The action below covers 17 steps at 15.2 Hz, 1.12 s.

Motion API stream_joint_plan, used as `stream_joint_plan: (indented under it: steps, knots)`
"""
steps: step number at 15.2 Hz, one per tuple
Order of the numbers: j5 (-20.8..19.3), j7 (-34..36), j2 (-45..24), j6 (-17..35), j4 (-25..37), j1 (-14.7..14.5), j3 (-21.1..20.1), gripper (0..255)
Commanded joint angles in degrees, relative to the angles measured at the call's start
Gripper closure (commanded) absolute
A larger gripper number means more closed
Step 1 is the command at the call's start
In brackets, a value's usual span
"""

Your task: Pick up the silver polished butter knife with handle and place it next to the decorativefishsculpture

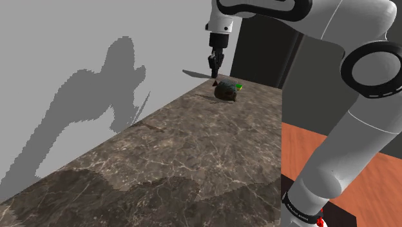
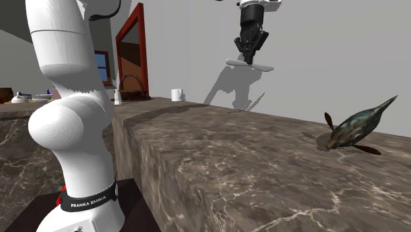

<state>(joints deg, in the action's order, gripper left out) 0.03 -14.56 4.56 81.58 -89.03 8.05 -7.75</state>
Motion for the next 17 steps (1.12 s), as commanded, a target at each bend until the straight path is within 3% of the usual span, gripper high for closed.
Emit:
stream_joint_plan:
  steps: [1,5,17]
  knots:
    - [-0.39,-2.94,-1.09,0.05,1.06,1.3,1.52,255]
    - [-1.03,-8.04,-4.71,-0.56,5.34,3.7,4.16,255]
    - [-0.85,-8.03,-1.85,9.51,-7.58,3.77,4.23,255]
